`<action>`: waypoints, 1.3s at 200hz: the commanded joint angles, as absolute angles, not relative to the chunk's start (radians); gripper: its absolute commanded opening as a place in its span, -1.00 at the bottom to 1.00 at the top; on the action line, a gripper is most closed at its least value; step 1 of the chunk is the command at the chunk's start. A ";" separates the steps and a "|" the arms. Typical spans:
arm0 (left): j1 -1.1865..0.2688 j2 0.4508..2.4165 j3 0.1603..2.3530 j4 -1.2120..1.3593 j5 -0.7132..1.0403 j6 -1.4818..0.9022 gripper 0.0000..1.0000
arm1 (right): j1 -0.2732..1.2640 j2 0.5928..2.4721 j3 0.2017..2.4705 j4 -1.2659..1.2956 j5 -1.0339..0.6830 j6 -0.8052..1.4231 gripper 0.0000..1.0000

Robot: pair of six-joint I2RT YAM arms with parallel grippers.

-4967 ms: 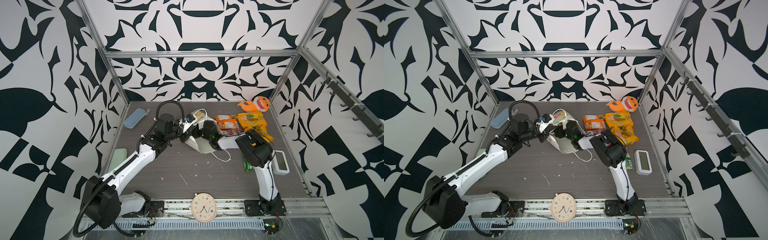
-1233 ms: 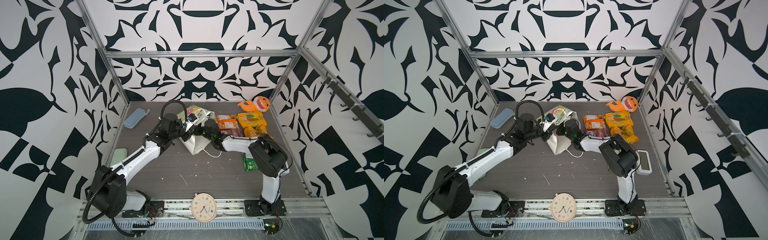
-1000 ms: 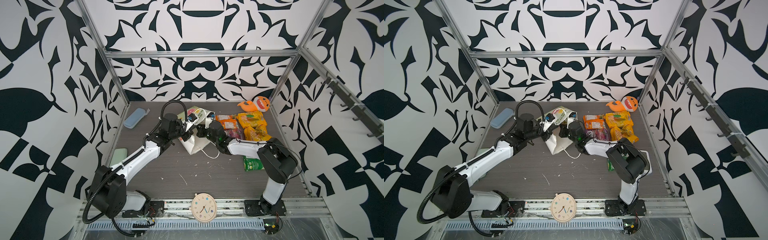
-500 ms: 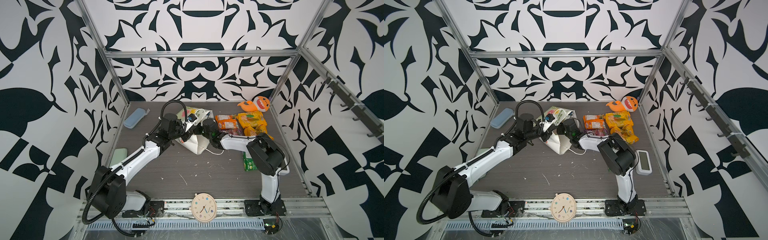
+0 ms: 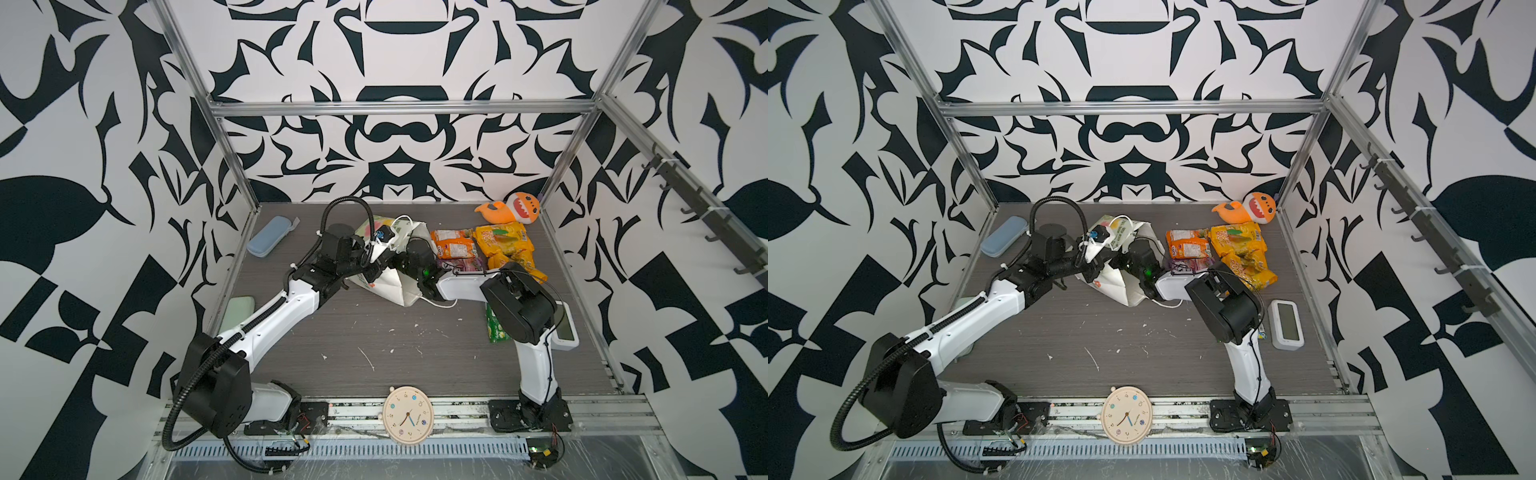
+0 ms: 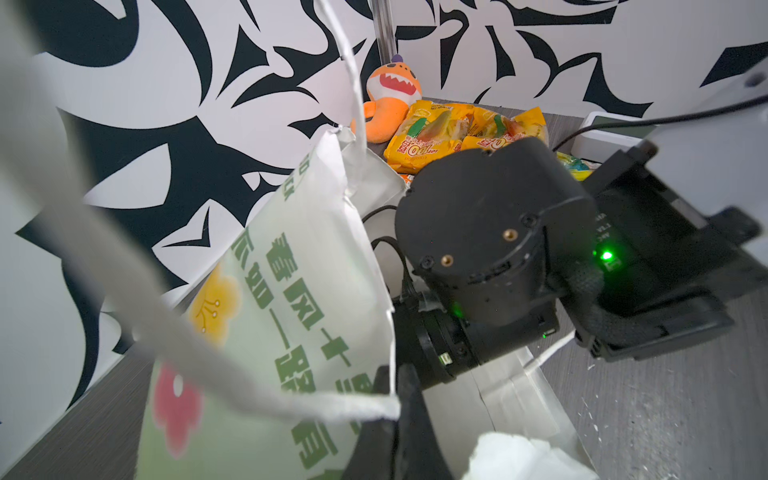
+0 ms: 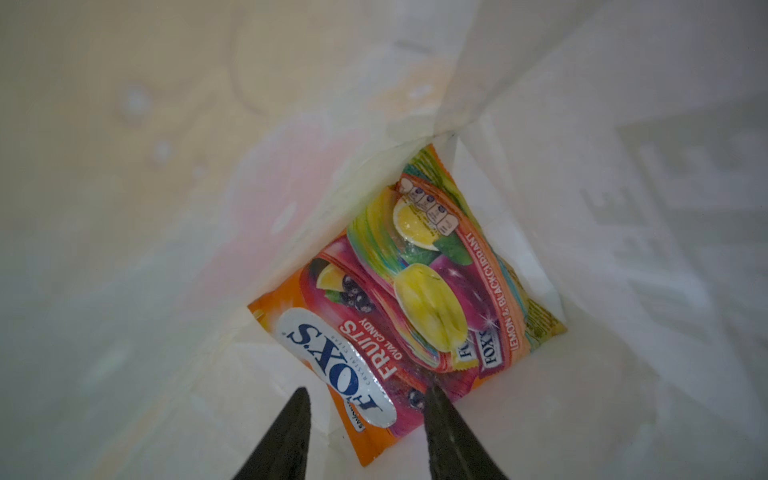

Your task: Take the snacks out of the paper bag

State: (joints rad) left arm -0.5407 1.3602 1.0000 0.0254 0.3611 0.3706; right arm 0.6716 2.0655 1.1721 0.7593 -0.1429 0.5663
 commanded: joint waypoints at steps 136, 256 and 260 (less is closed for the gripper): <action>-0.566 1.337 0.992 0.104 0.551 0.288 -1.00 | 0.646 2.143 1.218 0.814 -0.114 0.515 0.04; -0.574 1.359 0.974 0.174 0.544 0.286 -1.00 | 0.706 2.403 1.690 0.302 -0.122 0.687 -0.87; -0.574 1.355 0.970 0.175 0.539 0.285 -1.00 | 0.706 2.403 1.690 0.305 -0.124 0.694 -0.88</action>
State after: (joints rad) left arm -0.5404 1.3823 0.9836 0.0807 0.4149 0.2871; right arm 0.7021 2.3928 1.6169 0.4595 -0.1448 0.6125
